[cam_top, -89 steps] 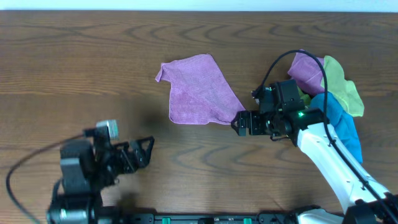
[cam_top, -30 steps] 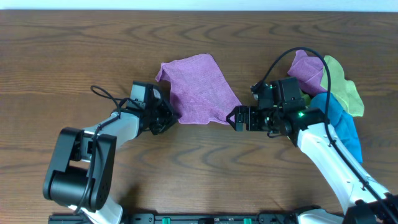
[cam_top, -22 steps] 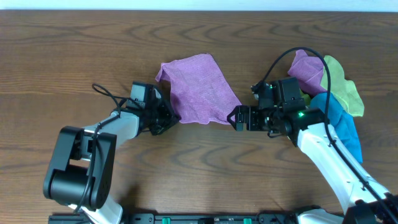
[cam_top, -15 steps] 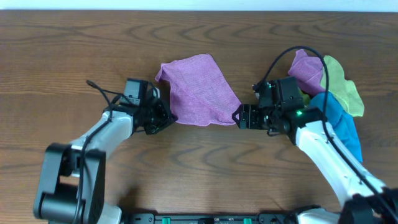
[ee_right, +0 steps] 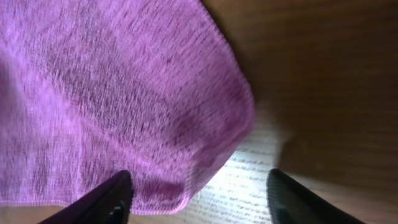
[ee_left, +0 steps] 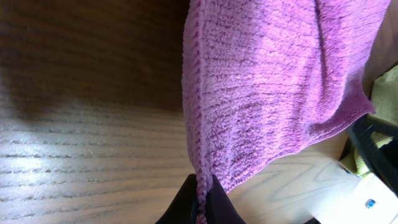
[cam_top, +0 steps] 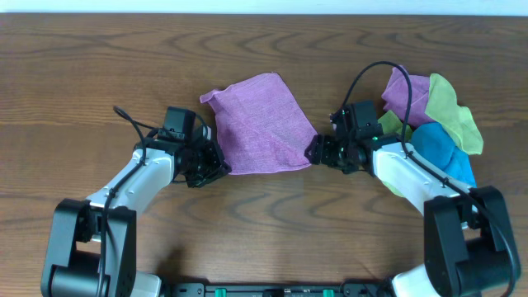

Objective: Fold the cloth

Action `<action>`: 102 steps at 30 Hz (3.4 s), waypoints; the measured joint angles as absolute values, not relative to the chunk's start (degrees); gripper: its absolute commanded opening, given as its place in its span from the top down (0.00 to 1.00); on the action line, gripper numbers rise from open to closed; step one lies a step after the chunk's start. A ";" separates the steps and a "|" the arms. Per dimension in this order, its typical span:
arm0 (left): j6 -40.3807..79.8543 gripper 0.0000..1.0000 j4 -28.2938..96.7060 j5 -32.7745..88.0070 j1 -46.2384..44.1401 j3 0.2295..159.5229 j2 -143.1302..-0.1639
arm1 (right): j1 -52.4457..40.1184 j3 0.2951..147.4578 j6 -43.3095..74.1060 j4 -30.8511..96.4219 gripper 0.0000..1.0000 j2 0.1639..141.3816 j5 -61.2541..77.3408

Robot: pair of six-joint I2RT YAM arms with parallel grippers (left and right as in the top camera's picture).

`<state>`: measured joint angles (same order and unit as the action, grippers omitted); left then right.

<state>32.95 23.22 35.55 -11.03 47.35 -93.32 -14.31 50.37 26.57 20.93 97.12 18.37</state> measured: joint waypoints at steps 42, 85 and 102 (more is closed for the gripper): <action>32.73 0.94 25.67 33.30 -4.58 80.55 -90.48 | -14.28 64.18 24.75 8.12 0.99 81.97 16.08; 15.11 0.94 53.98 34.50 -4.64 65.23 -99.96 | -22.31 76.18 13.67 52.34 0.98 102.61 12.27; 23.99 0.94 37.71 32.91 -5.08 63.96 -95.88 | -24.51 72.18 15.99 34.33 0.99 102.59 1.89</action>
